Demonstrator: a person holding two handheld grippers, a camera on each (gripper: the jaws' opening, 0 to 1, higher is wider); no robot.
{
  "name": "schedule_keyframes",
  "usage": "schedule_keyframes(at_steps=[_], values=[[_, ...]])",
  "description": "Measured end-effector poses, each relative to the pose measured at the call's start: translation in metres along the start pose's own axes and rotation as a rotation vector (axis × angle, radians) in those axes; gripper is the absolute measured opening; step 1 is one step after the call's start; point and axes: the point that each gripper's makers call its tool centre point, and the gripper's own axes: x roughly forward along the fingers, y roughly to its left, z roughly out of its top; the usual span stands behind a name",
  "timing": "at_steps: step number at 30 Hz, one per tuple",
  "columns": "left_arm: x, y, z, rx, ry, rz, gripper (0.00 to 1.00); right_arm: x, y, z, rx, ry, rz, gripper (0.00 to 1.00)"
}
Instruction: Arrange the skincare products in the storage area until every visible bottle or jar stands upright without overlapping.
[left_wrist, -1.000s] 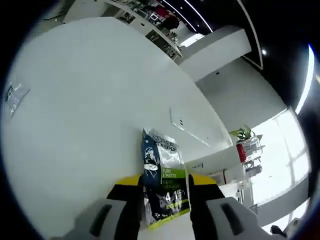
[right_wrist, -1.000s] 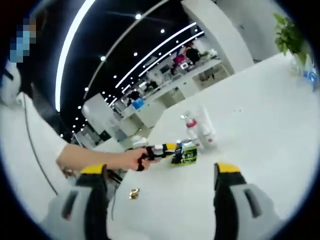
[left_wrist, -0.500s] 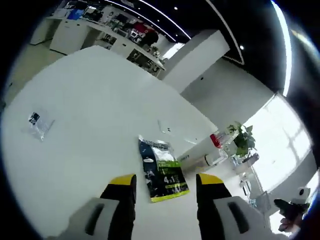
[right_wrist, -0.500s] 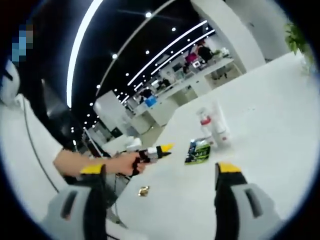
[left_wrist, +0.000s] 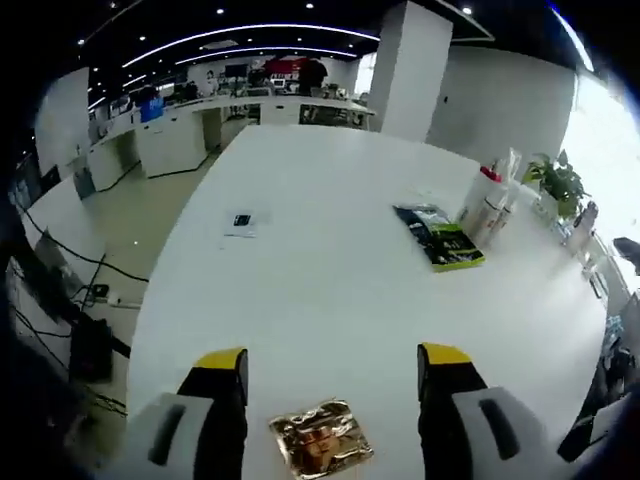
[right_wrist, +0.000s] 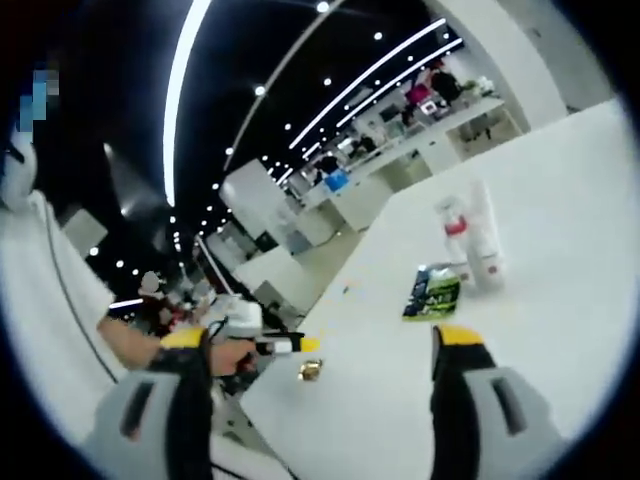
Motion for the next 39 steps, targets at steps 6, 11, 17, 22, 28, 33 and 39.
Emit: schedule_keyframes(at_steps=[6,11,17,22,28,33,39], values=[[-0.018,0.023,-0.030,-0.002,0.001,0.157,0.74,0.006,0.006,0.005,0.011,-0.022,0.033,0.90],[-0.016,0.028,-0.049,-0.036,0.041,0.164,0.73,0.008,0.010,-0.006,-0.005,0.024,0.043,0.90],[-0.005,0.024,-0.059,-0.059,0.121,0.141,0.75,0.001,0.013,-0.001,0.012,-0.013,0.024,0.90],[0.011,0.018,-0.064,-0.045,0.137,0.152,0.76,-0.007,0.016,-0.008,0.011,-0.006,0.003,0.90],[0.019,0.013,-0.053,-0.011,0.140,0.145,0.77,-0.023,0.009,-0.014,0.034,-0.013,-0.039,0.90],[0.019,0.016,-0.055,-0.024,0.160,0.152,0.74,-0.029,0.004,-0.010,0.038,-0.039,-0.063,0.90],[0.011,0.009,-0.059,0.000,0.149,0.139,0.42,-0.033,0.005,-0.014,0.045,-0.057,-0.068,0.90]])
